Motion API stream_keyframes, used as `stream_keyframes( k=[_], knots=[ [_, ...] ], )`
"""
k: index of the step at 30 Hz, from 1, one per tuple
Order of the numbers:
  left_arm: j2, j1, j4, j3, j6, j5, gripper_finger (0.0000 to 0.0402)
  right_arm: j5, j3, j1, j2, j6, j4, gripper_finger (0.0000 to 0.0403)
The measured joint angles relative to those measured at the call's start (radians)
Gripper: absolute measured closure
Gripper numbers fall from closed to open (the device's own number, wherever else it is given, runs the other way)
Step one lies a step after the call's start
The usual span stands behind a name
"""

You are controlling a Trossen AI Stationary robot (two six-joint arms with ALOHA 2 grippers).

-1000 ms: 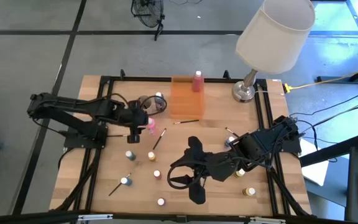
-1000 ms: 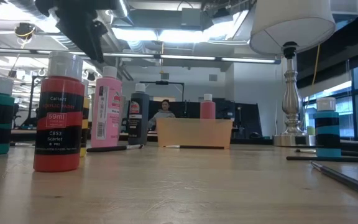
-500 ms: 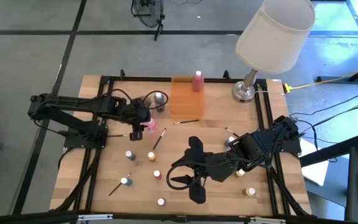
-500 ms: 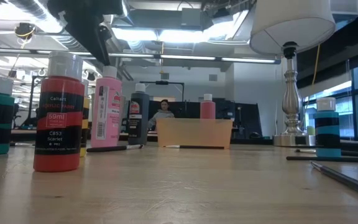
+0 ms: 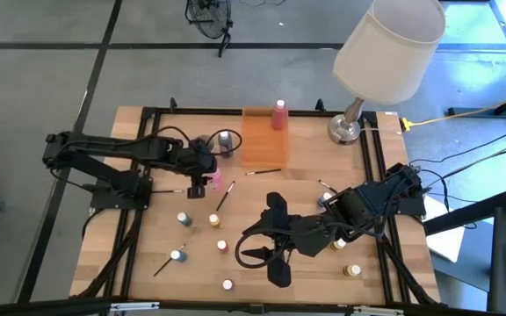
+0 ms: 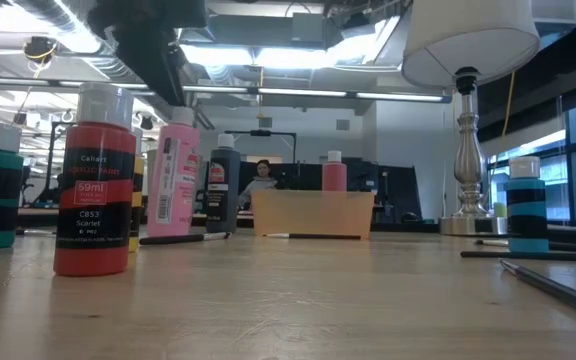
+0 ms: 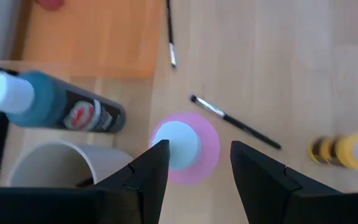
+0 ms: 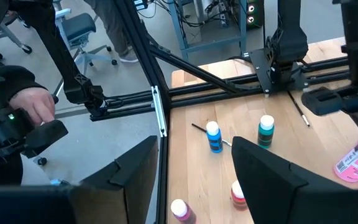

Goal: Pick & Place Paint Supplies
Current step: Put the pink paint bottle into the orange bin

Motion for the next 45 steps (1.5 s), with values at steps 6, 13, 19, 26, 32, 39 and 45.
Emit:
stream_keyframes(
  k=[6, 13, 19, 26, 32, 39, 45],
  knots=[
    [0.007, 0.013, 0.018, 0.000, -0.002, -0.008, 0.0233, 0.000, 0.000, 0.000, 0.000, -0.005, -0.004, 0.0192],
    [-0.010, 0.013, -0.006, -0.002, -0.026, 0.000, 0.0233, 0.000, 0.000, 0.000, 0.000, -0.008, -0.012, 0.0192],
    [-0.020, 0.012, -0.045, -0.003, -0.049, 0.000, 0.0234, 0.000, 0.000, 0.000, 0.000, -0.012, -0.018, 0.0192],
    [-0.021, 0.002, -0.046, -0.003, -0.051, -0.002, 0.0229, 0.000, 0.000, 0.000, 0.000, -0.012, -0.018, 0.0192],
    [-0.026, 0.002, -0.049, -0.003, -0.065, -0.005, 0.0228, 0.000, 0.000, 0.000, 0.000, -0.012, -0.018, 0.0192],
    [-0.026, -0.015, -0.055, 0.029, -0.058, -0.006, 0.0226, 0.000, 0.000, 0.000, 0.000, -0.011, -0.017, 0.0192],
    [-0.026, -0.017, -0.056, 0.029, -0.088, -0.030, 0.0226, 0.000, 0.000, 0.000, 0.000, -0.010, -0.018, 0.0192]
  ],
)
